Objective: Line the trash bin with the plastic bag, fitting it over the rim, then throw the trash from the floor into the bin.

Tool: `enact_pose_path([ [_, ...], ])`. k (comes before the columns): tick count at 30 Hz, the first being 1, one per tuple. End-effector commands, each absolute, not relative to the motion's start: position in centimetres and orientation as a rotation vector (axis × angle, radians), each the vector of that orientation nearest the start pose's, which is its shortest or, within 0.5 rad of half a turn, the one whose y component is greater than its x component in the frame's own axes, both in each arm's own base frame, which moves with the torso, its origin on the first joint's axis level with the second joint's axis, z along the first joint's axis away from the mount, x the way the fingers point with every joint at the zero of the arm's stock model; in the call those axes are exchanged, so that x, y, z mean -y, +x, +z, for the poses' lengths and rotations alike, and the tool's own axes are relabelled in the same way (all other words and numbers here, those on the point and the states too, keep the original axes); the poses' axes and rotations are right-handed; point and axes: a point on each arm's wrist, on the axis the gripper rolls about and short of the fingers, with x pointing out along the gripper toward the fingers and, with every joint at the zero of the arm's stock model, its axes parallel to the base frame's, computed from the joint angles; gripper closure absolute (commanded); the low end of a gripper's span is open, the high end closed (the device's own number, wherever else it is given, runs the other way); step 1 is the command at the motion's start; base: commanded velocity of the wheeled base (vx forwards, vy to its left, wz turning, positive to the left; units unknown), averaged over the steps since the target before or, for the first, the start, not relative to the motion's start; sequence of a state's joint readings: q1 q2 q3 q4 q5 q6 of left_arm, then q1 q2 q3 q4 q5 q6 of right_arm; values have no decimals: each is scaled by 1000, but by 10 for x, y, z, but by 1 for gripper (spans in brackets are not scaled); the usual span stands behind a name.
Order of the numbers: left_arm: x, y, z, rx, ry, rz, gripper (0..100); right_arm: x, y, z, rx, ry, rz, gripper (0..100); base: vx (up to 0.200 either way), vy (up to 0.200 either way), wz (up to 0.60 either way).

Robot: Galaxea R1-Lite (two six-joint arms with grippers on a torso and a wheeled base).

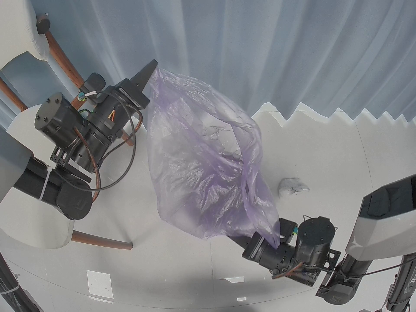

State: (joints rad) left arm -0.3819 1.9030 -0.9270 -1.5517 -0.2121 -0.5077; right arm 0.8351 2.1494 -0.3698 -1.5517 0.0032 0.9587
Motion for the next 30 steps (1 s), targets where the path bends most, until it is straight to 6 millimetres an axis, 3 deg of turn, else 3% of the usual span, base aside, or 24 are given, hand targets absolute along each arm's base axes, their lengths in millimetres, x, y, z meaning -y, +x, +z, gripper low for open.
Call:
enact_pose_path([
  [1,148,308,224,358,-535,-757,100,-222,234,74,-396,900,649,100,0,0,0],
  [3,149,307,222,352,-536,-759,100,-222,236,77,-380,903,647,100,0,0,0],
  [7,167,295,206,269,-543,-808,100,-206,257,111,-193,894,622,100,0,0,0],
  [12,178,293,176,162,-528,-812,100,-185,266,119,-110,775,572,100,0,0,0],
  [14,175,297,166,132,-514,-795,100,-179,267,115,-110,734,552,100,0,0,0],
  [20,156,312,137,83,-405,-712,100,-166,248,70,-317,672,509,100,0,0,0],
  [30,155,338,113,58,-349,-723,100,-182,272,36,-369,651,487,100,0,0,0],
])
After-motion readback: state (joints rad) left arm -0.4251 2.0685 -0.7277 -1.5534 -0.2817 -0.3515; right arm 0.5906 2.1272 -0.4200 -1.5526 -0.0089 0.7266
